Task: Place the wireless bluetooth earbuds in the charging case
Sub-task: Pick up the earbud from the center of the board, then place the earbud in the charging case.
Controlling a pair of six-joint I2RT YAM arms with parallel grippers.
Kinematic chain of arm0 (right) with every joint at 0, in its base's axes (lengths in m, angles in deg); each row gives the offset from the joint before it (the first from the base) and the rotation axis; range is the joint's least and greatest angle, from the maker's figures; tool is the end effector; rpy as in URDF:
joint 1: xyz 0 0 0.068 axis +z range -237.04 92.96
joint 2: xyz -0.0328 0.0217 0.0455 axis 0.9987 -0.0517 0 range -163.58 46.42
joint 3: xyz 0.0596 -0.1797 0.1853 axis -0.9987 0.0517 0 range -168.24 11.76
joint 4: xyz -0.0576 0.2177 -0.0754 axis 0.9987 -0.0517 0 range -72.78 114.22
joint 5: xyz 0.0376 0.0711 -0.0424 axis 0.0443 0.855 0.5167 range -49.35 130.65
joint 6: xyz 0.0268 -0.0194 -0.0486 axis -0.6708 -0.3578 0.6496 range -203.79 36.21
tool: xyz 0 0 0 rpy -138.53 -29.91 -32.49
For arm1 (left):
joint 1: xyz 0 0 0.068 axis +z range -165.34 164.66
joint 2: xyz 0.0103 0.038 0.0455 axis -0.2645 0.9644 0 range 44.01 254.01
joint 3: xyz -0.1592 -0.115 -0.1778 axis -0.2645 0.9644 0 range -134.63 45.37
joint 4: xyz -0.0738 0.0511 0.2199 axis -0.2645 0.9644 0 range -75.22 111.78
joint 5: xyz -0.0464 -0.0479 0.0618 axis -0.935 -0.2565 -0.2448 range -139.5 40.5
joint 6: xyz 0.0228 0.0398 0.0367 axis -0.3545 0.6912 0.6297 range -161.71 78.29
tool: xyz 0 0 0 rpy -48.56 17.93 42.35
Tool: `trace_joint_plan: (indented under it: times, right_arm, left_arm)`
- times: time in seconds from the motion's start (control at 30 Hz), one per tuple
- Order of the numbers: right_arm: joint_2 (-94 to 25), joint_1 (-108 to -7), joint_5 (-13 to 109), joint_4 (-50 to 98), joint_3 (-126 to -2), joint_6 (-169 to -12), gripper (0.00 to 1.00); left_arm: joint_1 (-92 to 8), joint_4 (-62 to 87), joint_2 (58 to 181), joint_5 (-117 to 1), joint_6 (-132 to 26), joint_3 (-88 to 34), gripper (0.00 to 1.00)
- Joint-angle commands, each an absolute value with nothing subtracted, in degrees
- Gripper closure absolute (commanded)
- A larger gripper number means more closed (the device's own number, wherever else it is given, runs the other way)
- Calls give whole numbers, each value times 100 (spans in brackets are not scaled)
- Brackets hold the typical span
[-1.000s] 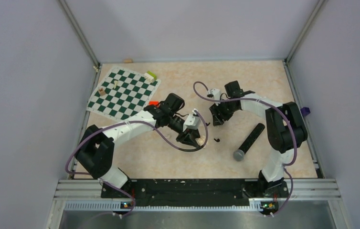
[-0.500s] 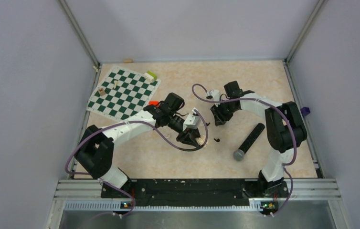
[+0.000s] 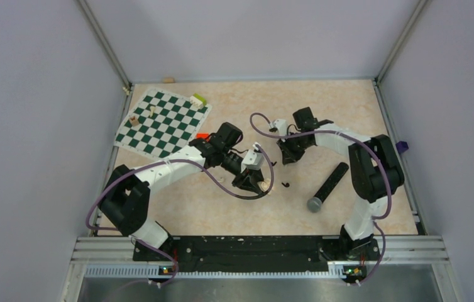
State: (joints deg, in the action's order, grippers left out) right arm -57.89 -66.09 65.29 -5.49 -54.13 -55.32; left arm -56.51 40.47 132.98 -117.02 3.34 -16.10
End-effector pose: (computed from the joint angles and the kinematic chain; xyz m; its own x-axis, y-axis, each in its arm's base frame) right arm 0.3058 0.1360 0.1675 -0.5379 -0.6699 -0.5118 -0.8263 0.5393 0.1625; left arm 0.1936 -0.2216 0.2491 0.0475 0.3181 -0.9469 0.8987 -0.4273 -0.0984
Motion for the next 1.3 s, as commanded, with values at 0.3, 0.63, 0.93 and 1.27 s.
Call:
trace_joint_plan:
  times: [0.3, 0.63, 0.93, 1.27]
  right_arm:
    - [-2709, -6559, 6610, 515, -4748, -5260, 99]
    - [-913, -6546, 7165, 1288, -4404, -5603, 100]
    - [-667, -6018, 7697, 1007, -5082, -5512, 100]
    - [-833, -5474, 7955, 1177, -4834, -5479, 100]
  left_arm:
    - [-5548, 3380, 13251, -11899, -473, -1712, 100]
    - [-4995, 2746, 13283, -12191, -1626, -1956, 100]
    - [-4560, 3359, 13048, -12406, -1013, -2401, 100]
    - [-4559, -1610, 13039, -12368, -5062, -825, 100]
